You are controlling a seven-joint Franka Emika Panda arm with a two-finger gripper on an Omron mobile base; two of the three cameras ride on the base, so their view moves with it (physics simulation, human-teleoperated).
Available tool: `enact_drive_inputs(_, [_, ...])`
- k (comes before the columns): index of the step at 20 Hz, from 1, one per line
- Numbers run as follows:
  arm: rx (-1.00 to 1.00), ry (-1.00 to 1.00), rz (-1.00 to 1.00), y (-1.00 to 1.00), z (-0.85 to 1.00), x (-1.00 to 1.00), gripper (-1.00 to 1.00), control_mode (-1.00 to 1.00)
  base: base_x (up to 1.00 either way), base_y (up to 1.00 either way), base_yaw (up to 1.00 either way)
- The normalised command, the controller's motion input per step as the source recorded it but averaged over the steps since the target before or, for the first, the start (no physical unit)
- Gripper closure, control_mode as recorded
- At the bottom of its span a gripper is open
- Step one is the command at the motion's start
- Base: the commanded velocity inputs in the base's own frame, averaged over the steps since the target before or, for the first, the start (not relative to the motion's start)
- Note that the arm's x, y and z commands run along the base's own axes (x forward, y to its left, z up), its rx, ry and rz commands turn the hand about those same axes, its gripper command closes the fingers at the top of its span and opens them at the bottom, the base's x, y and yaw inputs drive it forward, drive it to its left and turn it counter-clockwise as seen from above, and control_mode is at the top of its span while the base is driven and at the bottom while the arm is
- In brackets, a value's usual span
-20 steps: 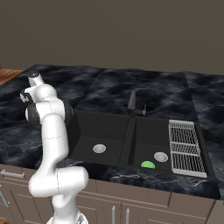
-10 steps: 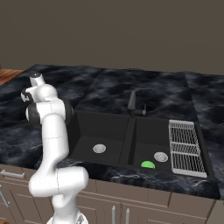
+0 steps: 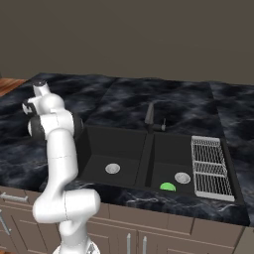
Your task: Move any existing items from the left basin to the right basin for drying. Then move the glass cup from the counter to the left basin of the sink for washing.
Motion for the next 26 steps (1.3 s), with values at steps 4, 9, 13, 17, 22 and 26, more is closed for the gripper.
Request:
enact_drive_inputs(4, [0.01,0.00,-0.05,-0.15,0.25,-0.21,1.00,-1.00,0.00,0.00,0.00])
enact_drive_inputs(9, [0.01,0.00,-0.04,-0.19,0.25,-0.15,1.00,-1.00,0.00,0.00,0.00])
enact_drive_inputs(13, [0.00,0.00,-0.04,-0.21,0.25,-0.13,1.00,-1.00,0.00,0.00,0.00])
enact_drive_inputs(17, [0.00,-0.02,-0.03,-0.27,0.34,-0.15,1.00,-1.00,0.00,0.00,0.00])
enact_drive_inputs(22, [0.00,-0.01,-0.03,-0.32,0.33,-0.17,1.00,-1.00,0.00,0.00,0.00])
enact_drive_inputs(26, [0.00,0.00,-0.02,-0.46,0.26,-0.21,1.00,-1.00,0.00,0.00,0.00])
